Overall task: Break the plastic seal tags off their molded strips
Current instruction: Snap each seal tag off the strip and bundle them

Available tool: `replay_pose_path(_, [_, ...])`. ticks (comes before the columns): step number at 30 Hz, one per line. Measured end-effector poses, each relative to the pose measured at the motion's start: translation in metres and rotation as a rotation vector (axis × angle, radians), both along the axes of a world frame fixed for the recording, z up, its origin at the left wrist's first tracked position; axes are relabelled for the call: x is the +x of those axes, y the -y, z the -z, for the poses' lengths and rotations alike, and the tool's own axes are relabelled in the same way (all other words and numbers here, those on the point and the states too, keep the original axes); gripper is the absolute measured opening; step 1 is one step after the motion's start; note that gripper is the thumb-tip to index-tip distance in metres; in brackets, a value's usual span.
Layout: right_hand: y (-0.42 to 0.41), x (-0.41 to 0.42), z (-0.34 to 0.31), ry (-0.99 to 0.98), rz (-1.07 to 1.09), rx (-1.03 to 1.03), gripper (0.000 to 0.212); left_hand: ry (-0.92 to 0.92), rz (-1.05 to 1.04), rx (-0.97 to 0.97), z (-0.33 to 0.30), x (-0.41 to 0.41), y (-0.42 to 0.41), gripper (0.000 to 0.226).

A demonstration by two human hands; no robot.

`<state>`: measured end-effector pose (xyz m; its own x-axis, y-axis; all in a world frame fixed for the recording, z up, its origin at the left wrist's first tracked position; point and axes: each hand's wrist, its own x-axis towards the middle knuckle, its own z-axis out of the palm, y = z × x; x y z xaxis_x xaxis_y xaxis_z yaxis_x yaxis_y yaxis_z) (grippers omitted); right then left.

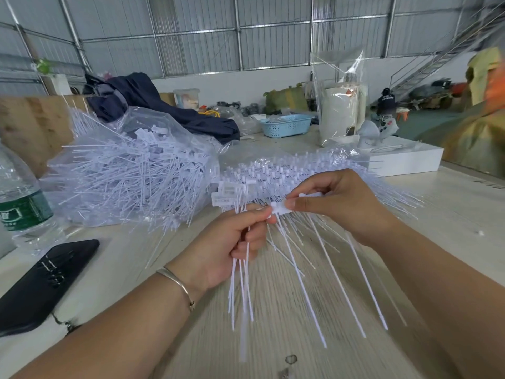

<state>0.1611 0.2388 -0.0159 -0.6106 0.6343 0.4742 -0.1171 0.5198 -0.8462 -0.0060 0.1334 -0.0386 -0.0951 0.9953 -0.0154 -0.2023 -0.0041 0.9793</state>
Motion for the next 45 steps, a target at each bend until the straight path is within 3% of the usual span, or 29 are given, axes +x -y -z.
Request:
replay_pose_path(8, [-0.008, 0.008, -0.003, 0.075, -0.134, -0.098, 0.008, -0.11, 0.131, -0.014, -0.004, -0.003, 0.002, 0.016])
replay_pose_path(12, [-0.01, 0.01, -0.007, 0.238, -0.175, -0.082, 0.015, -0.275, 0.258, -0.084, -0.002, 0.002, 0.005, 0.018])
replay_pose_path(17, [-0.007, 0.005, -0.003, 0.355, -0.31, -0.132, 0.015, -0.35, 0.42, -0.144, 0.001, 0.006, 0.007, 0.019])
replay_pose_path(22, [-0.002, 0.003, -0.001, 0.405, -0.347, -0.152, 0.021, -0.323, 0.544, -0.16, 0.001, 0.006, 0.007, 0.014])
replay_pose_path(28, [0.001, 0.004, 0.0, 0.418, -0.497, -0.25, 0.015, -0.325, 0.662, -0.156, 0.005, 0.008, 0.005, 0.029])
replay_pose_path(36, [0.005, 0.004, -0.002, 0.334, -0.662, -0.304, 0.015, -0.21, 0.795, -0.141, 0.002, 0.008, 0.008, 0.012])
replay_pose_path(38, [-0.002, 0.01, -0.006, 0.187, -0.671, -0.37, 0.016, -0.124, 0.733, -0.107, -0.001, -0.003, 0.01, 0.012])
replay_pose_path(40, [-0.013, 0.014, -0.005, 0.036, -0.522, -0.407, 0.011, -0.005, 0.598, -0.075, -0.001, -0.011, 0.01, 0.015])
replay_pose_path(43, [-0.019, 0.009, 0.002, 0.044, -0.25, -0.318, 0.012, 0.142, 0.335, -0.034, 0.002, -0.013, 0.003, 0.038])
replay_pose_path(45, [-0.019, 0.005, 0.007, 0.085, -0.201, -0.291, 0.012, 0.182, 0.164, -0.041, 0.005, -0.01, -0.001, 0.045])
